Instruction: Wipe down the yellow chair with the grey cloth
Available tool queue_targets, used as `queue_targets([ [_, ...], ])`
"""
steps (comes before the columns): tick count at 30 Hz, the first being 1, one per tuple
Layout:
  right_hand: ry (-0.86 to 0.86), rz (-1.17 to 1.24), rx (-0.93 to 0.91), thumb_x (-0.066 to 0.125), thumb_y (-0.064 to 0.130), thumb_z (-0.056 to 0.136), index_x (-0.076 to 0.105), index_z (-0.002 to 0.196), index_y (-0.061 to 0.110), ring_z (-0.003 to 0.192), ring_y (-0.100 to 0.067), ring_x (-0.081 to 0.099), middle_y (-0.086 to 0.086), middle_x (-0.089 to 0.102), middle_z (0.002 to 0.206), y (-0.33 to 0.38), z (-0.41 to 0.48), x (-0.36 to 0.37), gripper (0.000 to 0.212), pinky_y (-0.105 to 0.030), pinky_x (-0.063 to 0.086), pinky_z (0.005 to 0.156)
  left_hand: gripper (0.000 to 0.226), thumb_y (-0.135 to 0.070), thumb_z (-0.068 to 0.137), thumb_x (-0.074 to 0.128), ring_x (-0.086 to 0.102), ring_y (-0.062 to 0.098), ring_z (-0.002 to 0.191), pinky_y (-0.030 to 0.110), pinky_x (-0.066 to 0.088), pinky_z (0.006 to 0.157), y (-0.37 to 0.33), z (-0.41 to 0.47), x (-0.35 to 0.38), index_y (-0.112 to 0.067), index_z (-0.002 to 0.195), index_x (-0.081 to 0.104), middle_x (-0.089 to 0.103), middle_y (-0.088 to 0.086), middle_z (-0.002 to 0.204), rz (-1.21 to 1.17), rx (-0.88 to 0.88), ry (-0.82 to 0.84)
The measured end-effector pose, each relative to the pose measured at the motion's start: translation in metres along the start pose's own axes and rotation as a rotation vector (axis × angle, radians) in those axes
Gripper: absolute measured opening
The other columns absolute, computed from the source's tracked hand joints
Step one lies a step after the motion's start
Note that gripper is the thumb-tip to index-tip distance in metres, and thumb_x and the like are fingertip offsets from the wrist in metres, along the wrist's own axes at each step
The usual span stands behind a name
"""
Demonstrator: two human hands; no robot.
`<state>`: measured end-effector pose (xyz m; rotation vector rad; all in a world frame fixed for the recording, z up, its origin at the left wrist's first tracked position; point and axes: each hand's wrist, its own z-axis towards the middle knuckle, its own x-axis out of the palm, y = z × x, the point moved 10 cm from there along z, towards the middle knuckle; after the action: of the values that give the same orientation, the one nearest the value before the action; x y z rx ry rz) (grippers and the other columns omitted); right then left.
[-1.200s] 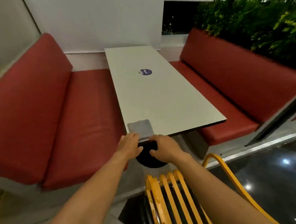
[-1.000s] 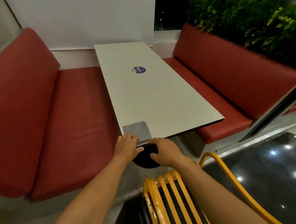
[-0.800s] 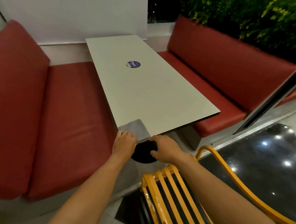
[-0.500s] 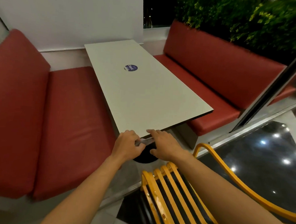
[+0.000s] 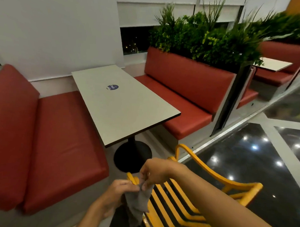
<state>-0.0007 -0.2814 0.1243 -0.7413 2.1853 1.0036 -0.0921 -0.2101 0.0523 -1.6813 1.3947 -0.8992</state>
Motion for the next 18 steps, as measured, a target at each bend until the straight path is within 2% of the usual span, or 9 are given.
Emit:
queue_targets([
  [1, -0.02, -0.009, -0.03, 0.076, 0.027, 0.094, 0.073, 0.113, 0.02, 0.096, -0.009, 0.06, 0.003, 0.072, 0.108, 0.003, -0.018, 0.004, 0.021, -0.023, 0.044, 0.071, 0.021, -0.03, 0.071, 0.084, 0.066, 0.013, 0.065, 0.027, 0.046, 0.063, 0.005, -0.015, 0.017, -0.017, 0.059, 0.072, 0.065, 0.006, 0.066, -0.055, -0.005, 0.028],
  [2, -0.046, -0.016, -0.065, 0.076, 0.026, 0.094, 0.074, 0.113, 0.02, 0.095, -0.009, 0.061, 0.002, 0.073, 0.111, 0.008, -0.037, 0.007, 0.02, -0.023, 0.044, 0.071, 0.027, -0.036, 0.072, 0.086, 0.074, 0.024, 0.087, 0.033, 0.051, 0.077, 0.01, -0.027, 0.032, -0.011, 0.079, 0.081, 0.074, 0.02, 0.087, -0.111, 0.008, 0.05],
  [4, -0.097, -0.022, -0.133, 0.077, 0.024, 0.093, 0.076, 0.11, 0.021, 0.088, -0.004, 0.061, 0.005, 0.074, 0.105, 0.019, -0.075, 0.014, 0.018, -0.021, 0.044, 0.07, 0.064, -0.048, 0.075, 0.087, 0.067, 0.037, 0.122, 0.044, 0.049, 0.099, 0.022, -0.047, 0.062, -0.005, 0.121, 0.078, 0.067, 0.033, 0.131, -0.182, 0.048, 0.09],
  [5, -0.116, -0.024, -0.161, 0.079, 0.024, 0.092, 0.077, 0.108, 0.021, 0.085, -0.002, 0.061, 0.008, 0.074, 0.099, 0.024, -0.093, 0.017, 0.017, -0.021, 0.045, 0.071, 0.073, -0.051, 0.073, 0.088, 0.065, 0.035, 0.128, 0.043, 0.051, 0.103, 0.026, -0.059, 0.08, -0.007, 0.13, 0.075, 0.065, 0.031, 0.138, -0.225, 0.069, 0.11],
  [8, -0.158, -0.072, -0.214, 0.081, 0.023, 0.089, 0.079, 0.103, 0.023, 0.086, -0.005, 0.065, 0.014, 0.071, 0.089, 0.029, -0.142, 0.03, 0.014, -0.02, 0.048, 0.072, 0.076, -0.049, 0.061, 0.098, 0.073, 0.029, 0.121, 0.038, 0.062, 0.095, 0.041, -0.084, 0.135, -0.013, 0.125, 0.08, 0.073, 0.017, 0.135, -0.408, 0.062, 0.183],
  [11, -0.197, -0.089, -0.221, 0.084, 0.022, 0.087, 0.08, 0.099, 0.027, 0.083, -0.001, 0.065, 0.016, 0.073, 0.086, 0.021, -0.176, 0.039, 0.014, -0.015, 0.042, 0.066, 0.084, -0.043, 0.055, 0.103, 0.072, 0.031, 0.121, 0.044, 0.062, 0.093, 0.055, -0.098, 0.169, -0.011, 0.129, 0.077, 0.068, 0.018, 0.141, -0.557, 0.031, 0.193],
  [13, -0.218, -0.062, -0.211, 0.084, 0.021, 0.086, 0.081, 0.1, 0.026, 0.082, 0.002, 0.065, 0.015, 0.076, 0.088, 0.009, -0.194, 0.046, 0.014, -0.011, 0.04, 0.065, 0.087, -0.043, 0.069, 0.097, 0.06, 0.035, 0.137, 0.054, 0.049, 0.114, 0.059, -0.107, 0.189, -0.012, 0.144, 0.066, 0.06, 0.019, 0.152, -0.564, 0.011, 0.172],
  [15, -0.243, -0.031, -0.199, 0.084, 0.021, 0.087, 0.082, 0.102, 0.024, 0.078, 0.005, 0.063, 0.013, 0.078, 0.093, -0.003, -0.203, 0.051, 0.016, -0.008, 0.041, 0.062, 0.066, -0.042, 0.089, 0.08, 0.053, 0.035, 0.144, 0.057, 0.029, 0.127, 0.063, -0.112, 0.203, -0.02, 0.149, 0.062, 0.058, 0.015, 0.155, -0.525, -0.013, 0.144],
  [18, -0.267, -0.036, -0.153, 0.085, 0.024, 0.087, 0.082, 0.106, 0.026, 0.081, 0.001, 0.063, 0.011, 0.078, 0.101, -0.024, -0.208, 0.064, 0.02, -0.014, 0.047, 0.068, 0.043, -0.039, 0.101, 0.057, 0.065, 0.03, 0.132, 0.052, 0.044, 0.114, 0.067, -0.118, 0.222, -0.029, 0.141, 0.069, 0.072, 0.007, 0.14, -0.41, -0.078, 0.121],
])
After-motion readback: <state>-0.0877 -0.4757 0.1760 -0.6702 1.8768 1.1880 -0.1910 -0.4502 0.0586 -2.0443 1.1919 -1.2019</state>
